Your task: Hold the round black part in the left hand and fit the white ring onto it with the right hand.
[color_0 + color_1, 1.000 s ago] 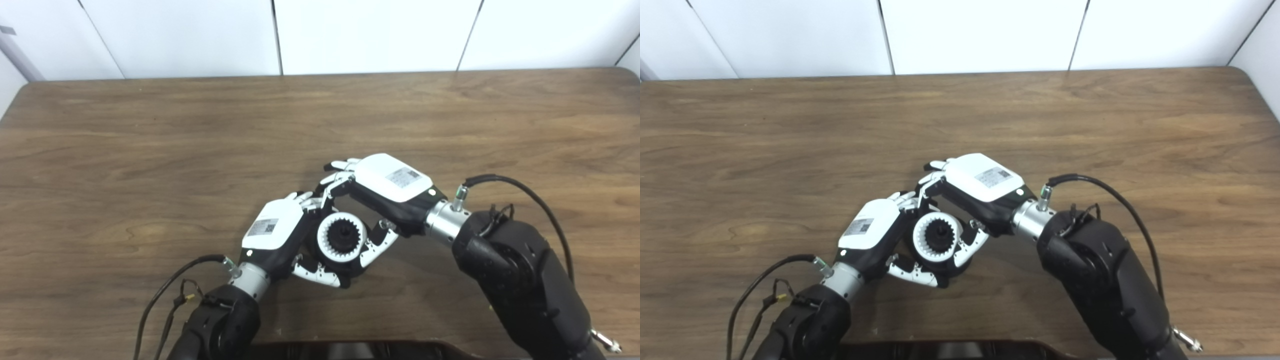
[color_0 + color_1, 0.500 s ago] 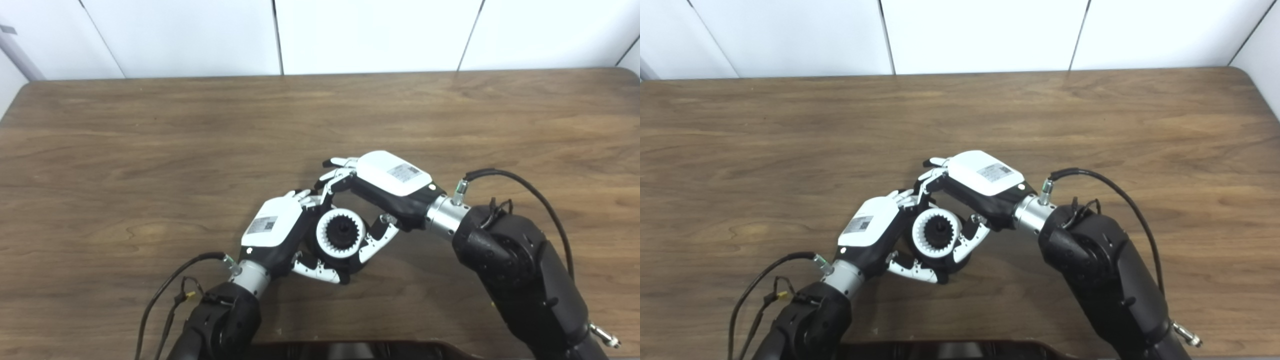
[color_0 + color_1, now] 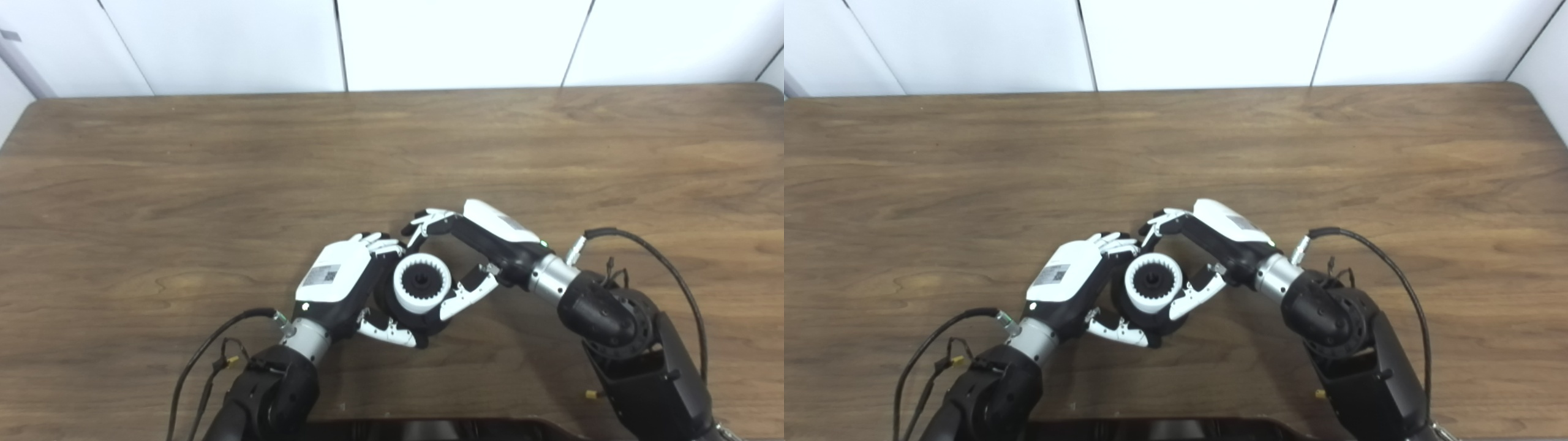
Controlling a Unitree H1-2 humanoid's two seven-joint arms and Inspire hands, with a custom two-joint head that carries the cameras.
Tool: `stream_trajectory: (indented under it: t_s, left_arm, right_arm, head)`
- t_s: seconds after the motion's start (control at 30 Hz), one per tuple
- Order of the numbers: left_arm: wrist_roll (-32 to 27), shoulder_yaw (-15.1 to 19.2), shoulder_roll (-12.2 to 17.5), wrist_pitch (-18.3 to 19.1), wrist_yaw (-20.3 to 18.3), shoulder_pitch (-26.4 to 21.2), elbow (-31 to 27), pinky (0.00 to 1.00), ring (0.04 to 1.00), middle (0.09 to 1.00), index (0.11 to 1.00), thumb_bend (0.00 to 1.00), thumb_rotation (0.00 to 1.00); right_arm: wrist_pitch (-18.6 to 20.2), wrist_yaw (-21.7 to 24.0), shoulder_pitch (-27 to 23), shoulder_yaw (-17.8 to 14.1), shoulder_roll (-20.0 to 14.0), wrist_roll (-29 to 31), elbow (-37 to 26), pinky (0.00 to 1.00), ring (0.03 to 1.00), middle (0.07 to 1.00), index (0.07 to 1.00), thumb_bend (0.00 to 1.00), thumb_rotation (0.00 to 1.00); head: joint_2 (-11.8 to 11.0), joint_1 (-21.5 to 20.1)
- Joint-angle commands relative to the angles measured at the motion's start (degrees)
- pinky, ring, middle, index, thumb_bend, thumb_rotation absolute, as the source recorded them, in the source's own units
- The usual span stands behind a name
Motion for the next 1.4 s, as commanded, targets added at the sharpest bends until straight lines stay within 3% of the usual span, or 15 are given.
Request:
stream_trajectory:
  t_s: [0.0,0.5,0.53,0.57,0.63,0.7,0.93,1.13,1.37]
  left_arm:
    - [0.4,-0.8,1.2,0.2,-3.2,1.3,-0.2,0.94,0.918,0.845,0.486,0.52,0.06]
    - [0.9,-0.9,1.1,0.6,-4.0,1.2,-0.7,0.96,0.926,0.850,0.486,0.52,0.05]
    - [1.1,-0.9,1.1,0.6,-4.1,1.2,-0.7,0.96,0.926,0.848,0.486,0.52,0.06]
    - [1.1,-1.0,1.1,0.6,-4.1,1.1,-0.7,0.96,0.926,0.848,0.486,0.52,0.06]
    - [1.2,-1.0,1.1,0.4,-4.0,1.1,-0.5,0.95,0.925,0.847,0.486,0.52,0.06]
    - [1.1,-1.0,1.1,0.4,-4.0,1.1,-0.4,0.94,0.925,0.848,0.486,0.52,0.06]
    - [1.1,-0.9,0.8,0.5,-4.0,1.0,-0.1,0.95,0.929,0.846,0.486,0.52,0.06]
    - [1.4,-1.0,0.7,0.4,-3.8,1.1,0.2,0.93,0.922,0.842,0.486,0.52,0.06]
    - [1.6,-0.9,0.6,0.1,-3.9,0.9,0.3,0.95,0.924,0.840,0.486,0.52,0.06]
  right_arm:
    - [0.6,-2.5,-0.3,-0.9,-0.6,-0.3,1.7,0.87,0.925,0.825,0.484,0.52,0.14]
    - [4.4,-3.3,-1.0,-0.1,-1.5,2.0,1.9,0.90,0.938,0.834,0.490,0.52,0.15]
    - [5.1,-2.8,-1.3,0.1,-1.7,2.0,1.7,0.90,0.941,0.837,0.565,0.73,0.22]
    - [5.6,-2.5,-1.5,0.2,-1.9,2.0,1.6,0.90,0.947,0.844,0.618,0.85,0.27]
    - [7.9,-0.6,-2.5,0.9,-2.7,1.9,1.1,0.92,0.969,0.871,0.711,0.96,0.35]
    - [9.5,0.5,-3.3,1.6,-3.6,2.0,0.8,0.95,0.994,0.901,0.786,0.99,0.41]
    - [11.8,1.6,-5.0,1.1,-5.4,7.1,0.4,0.96,1.000,0.982,0.983,1.00,0.51]
    - [13.2,1.9,-6.5,0.7,-7.5,9.3,-2.0,1.00,1.000,1.000,1.000,1.00,0.58]
    - [15.2,3.3,-8.1,-0.1,-9.8,9.9,-5.8,1.00,1.000,1.000,1.000,1.00,0.54]
  head:
    - [0.1,0.0]
    - [0.4,-0.2]
    - [0.3,-0.2]
    - [0.3,-0.2]
    - [0.3,-0.4]
    - [0.2,-0.4]
    - [0.0,-0.3]
    - [0.1,-0.4]
    - [0.2,-0.5]
